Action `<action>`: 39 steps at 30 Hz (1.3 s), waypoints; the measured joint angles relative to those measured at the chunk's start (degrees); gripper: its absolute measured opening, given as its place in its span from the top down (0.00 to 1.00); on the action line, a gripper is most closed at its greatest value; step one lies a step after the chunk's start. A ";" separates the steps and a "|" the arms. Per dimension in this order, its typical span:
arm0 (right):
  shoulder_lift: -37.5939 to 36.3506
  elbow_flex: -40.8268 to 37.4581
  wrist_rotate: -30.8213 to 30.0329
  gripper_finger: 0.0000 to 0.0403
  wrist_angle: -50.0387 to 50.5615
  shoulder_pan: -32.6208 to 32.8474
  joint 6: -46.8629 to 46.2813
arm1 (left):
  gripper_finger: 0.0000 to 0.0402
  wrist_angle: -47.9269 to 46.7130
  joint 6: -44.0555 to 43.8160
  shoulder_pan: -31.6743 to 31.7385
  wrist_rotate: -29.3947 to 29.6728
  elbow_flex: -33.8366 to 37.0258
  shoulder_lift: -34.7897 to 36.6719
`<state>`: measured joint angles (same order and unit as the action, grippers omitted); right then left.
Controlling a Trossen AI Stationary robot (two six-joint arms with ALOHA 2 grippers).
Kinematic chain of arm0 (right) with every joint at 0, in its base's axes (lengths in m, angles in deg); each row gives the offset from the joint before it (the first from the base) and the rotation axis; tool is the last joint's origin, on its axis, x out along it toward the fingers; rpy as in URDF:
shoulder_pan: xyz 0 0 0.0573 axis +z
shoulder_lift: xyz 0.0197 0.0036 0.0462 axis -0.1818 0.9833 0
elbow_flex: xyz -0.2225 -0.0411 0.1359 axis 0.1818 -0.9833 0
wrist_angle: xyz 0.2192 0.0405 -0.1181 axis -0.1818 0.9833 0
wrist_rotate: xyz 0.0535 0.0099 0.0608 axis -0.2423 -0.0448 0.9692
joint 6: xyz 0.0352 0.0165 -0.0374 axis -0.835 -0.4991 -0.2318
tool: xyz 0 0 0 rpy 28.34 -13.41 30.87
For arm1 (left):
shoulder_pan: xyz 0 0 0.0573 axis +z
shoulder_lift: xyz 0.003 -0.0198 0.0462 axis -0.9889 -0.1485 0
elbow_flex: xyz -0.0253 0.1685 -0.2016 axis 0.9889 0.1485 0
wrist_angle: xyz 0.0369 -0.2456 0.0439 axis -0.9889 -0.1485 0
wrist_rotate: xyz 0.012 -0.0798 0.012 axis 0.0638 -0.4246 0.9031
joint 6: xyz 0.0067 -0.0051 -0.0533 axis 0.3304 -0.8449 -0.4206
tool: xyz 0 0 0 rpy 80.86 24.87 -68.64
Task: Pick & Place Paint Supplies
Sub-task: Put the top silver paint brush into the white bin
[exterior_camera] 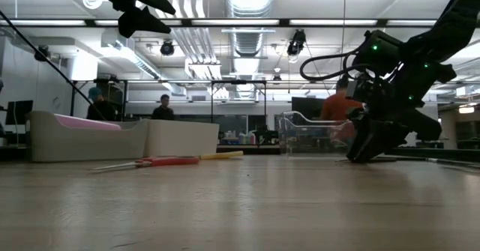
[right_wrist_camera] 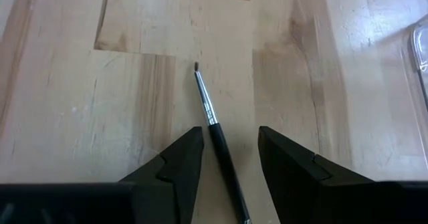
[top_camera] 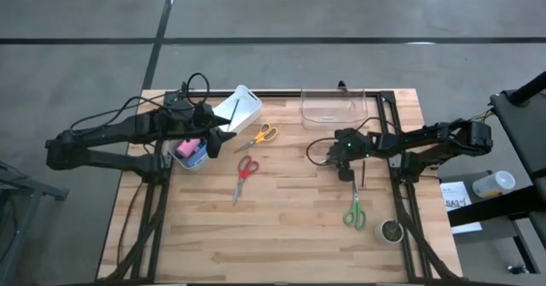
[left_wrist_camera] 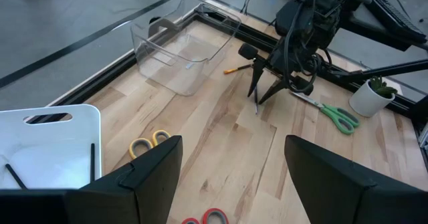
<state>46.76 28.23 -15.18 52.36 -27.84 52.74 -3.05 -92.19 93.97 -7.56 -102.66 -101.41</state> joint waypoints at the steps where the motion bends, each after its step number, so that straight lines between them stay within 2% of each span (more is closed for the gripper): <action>1: 0.00 0.00 0.20 0.63 0.01 0.00 -0.01 | 0.32 0.00 -0.02 0.00 -0.02 0.00 0.00; 10: 0.02 -0.02 1.25 0.66 0.11 0.00 0.03 | 0.32 0.00 0.00 -0.02 -0.02 0.00 0.00; 18: -0.42 -0.04 3.60 0.85 0.80 0.03 -0.63 | 0.32 0.00 0.00 -0.02 -0.02 0.00 0.00; 24: -0.44 -0.07 3.67 0.94 0.90 0.11 -1.31 | 0.32 0.00 0.00 -0.02 -0.02 -0.02 0.00; 39: -0.04 3.61 6.37 0.96 2.10 0.73 -16.98 | 0.32 0.00 -0.02 -0.02 -0.02 0.00 0.00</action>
<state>46.72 31.84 -8.81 54.47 -27.11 35.76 -3.05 -92.20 93.95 -7.58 -102.67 -101.41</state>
